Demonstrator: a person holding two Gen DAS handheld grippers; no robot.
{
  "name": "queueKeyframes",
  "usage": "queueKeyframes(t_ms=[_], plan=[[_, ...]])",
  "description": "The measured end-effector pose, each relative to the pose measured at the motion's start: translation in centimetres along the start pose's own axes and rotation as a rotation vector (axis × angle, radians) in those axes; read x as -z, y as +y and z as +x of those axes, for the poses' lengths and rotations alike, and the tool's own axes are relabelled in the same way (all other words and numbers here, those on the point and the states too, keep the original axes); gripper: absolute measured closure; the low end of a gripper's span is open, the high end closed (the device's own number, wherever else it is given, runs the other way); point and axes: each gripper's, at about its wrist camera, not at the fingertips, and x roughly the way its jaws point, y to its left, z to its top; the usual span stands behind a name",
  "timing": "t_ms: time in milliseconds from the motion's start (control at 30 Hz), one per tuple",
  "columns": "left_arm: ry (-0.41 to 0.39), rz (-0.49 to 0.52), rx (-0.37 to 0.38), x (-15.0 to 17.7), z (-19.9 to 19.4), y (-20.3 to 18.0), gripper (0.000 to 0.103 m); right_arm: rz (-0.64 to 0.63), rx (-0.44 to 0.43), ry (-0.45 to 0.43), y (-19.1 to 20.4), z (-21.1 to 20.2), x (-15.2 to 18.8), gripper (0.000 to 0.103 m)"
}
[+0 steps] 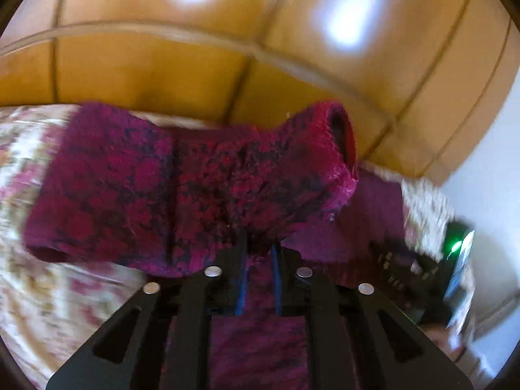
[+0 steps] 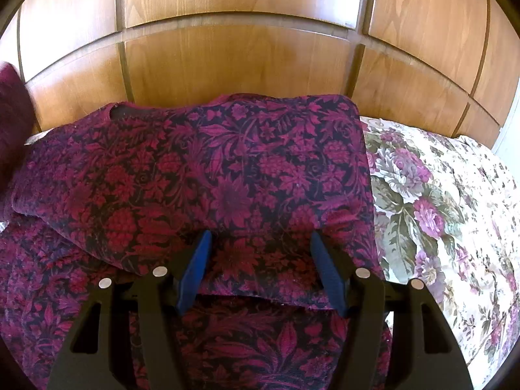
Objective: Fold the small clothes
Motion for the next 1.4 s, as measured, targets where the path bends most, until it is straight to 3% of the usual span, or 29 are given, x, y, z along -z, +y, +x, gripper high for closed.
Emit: queueKeyframes(t_ms=[33,100,133,200,367,433,567,633,700,733,767,800,833,867,1067,1133,1200,1400], plan=[[0.023,0.019,-0.01,0.3,1.0,-0.5,0.087,0.003,-0.003,0.0,-0.1,0.0,0.0,0.04],[0.044,0.046,-0.013,0.8,1.6,-1.2,0.063,0.009,-0.009,0.0,-0.2,0.0,0.0,0.04],[0.043,0.055,-0.011,0.9,1.3,-1.6,0.057,0.012,-0.012,0.0,-0.2,0.0,0.0,0.04],[0.026,0.067,-0.001,1.0,0.3,-1.7,0.027,0.015,-0.014,0.002,-0.2,0.0,0.0,0.04],[-0.029,0.074,-0.017,3.0,-3.3,-0.7,0.025,0.044,-0.063,0.018,-1.0,-0.7,-0.8,0.039],[-0.046,0.069,-0.038,4.0,-4.4,0.0,0.025,0.08,-0.13,0.006,-1.0,-1.9,-1.4,0.039],[-0.034,0.025,-0.068,6.1,-4.9,1.5,0.025,0.118,-0.369,-0.007,2.0,-4.1,-2.6,0.039],[-0.014,-0.013,-0.074,7.0,-4.7,2.2,0.025,0.108,-0.49,0.039,5.2,-3.9,-3.0,0.039],[0.004,-0.038,-0.087,7.7,-4.3,2.8,0.025,0.103,-0.551,0.097,7.9,-2.8,-3.3,0.04],[0.009,-0.05,-0.093,8.1,-4.4,3.1,0.025,0.096,-0.544,0.138,9.3,-1.8,-3.5,0.042],[0.01,-0.06,-0.093,8.5,-4.4,3.4,0.025,0.085,-0.519,0.164,10.4,-1.0,-3.6,0.056],[0.01,-0.056,-0.1,8.7,-4.3,3.6,0.025,0.07,-0.5,0.174,11.0,-0.6,-4.0,0.08],[0.009,-0.055,-0.112,8.9,-4.3,3.8,0.025,0.061,-0.485,0.166,11.2,-0.9,-4.3,0.082],[0.004,-0.058,-0.109,9.0,-4.3,4.0,0.025,0.05,-0.482,0.128,11.2,-2.0,-5.0,0.092],[-0.002,-0.069,-0.11,9.6,-4.2,4.3,0.025,0.091,-0.473,-0.129,5.1,-10.1,-8.5,0.095],[-0.002,-0.065,-0.114,9.6,-4.2,4.2,0.025,0.119,-0.442,-0.162,2.7,-11.0,-9.1,0.095],[0.0,-0.062,-0.117,9.6,-3.8,4.0,0.025,0.135,-0.376,-0.168,0.4,-10.5,-9.4,0.095],[0.008,-0.055,-0.128,9.0,-3.2,3.5,0.025,0.268,-0.181,-0.041,-6.3,-4.4,-7.1,0.095]])
